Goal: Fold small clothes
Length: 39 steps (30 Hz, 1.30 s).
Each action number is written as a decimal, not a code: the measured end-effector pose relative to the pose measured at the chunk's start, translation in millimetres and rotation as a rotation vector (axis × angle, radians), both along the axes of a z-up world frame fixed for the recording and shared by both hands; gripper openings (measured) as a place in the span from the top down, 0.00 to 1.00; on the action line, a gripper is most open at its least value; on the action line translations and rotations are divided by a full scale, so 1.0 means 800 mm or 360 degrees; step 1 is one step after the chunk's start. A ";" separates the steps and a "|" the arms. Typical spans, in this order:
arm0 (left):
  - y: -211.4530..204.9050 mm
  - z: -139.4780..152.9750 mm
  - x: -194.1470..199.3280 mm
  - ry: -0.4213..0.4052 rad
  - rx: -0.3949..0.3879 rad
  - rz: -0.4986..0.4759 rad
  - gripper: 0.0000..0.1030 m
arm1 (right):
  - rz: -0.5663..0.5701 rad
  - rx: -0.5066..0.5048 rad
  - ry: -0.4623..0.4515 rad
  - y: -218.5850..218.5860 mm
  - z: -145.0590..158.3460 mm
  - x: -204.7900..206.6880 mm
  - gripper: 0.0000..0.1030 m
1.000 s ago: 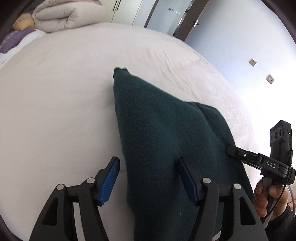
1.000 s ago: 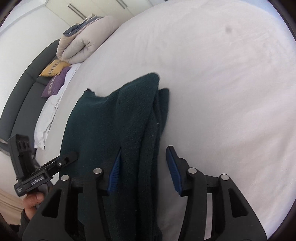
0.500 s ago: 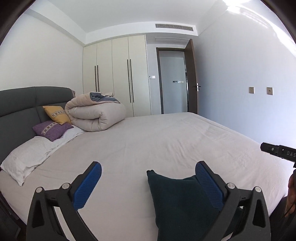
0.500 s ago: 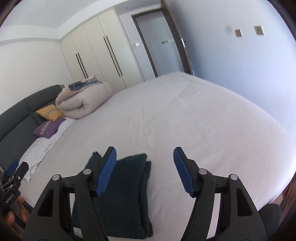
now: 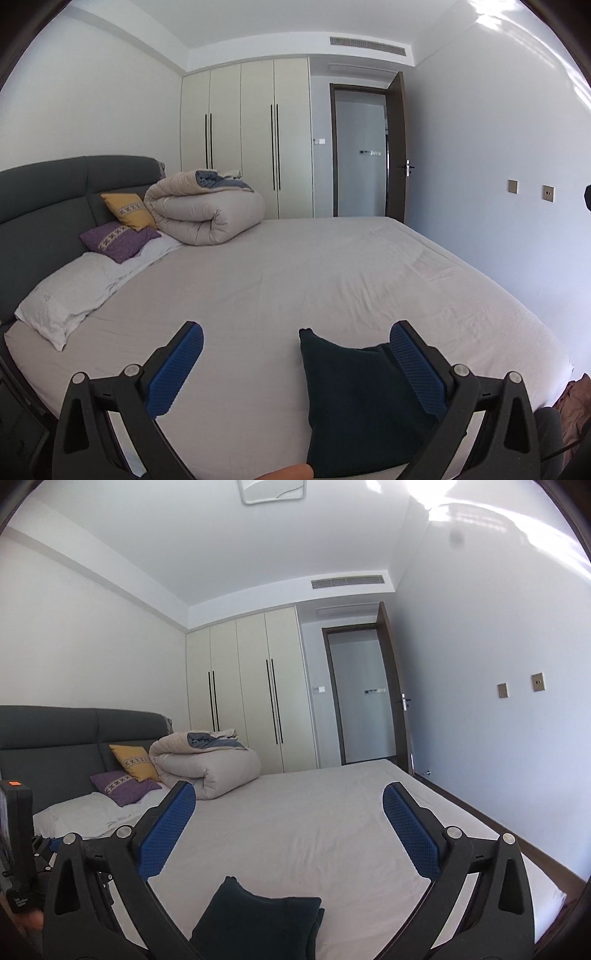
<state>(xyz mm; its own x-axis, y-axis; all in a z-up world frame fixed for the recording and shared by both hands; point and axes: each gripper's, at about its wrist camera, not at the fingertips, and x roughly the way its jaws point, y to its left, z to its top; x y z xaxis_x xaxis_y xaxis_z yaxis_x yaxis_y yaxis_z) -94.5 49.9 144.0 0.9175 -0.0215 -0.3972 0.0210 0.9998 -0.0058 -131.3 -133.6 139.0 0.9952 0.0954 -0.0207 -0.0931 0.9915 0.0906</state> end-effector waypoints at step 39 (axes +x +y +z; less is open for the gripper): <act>-0.006 -0.192 0.068 0.0784 -0.0077 0.0004 0.00 | -0.0237 -0.0127 0.1202 0.020 -0.229 0.132 0.00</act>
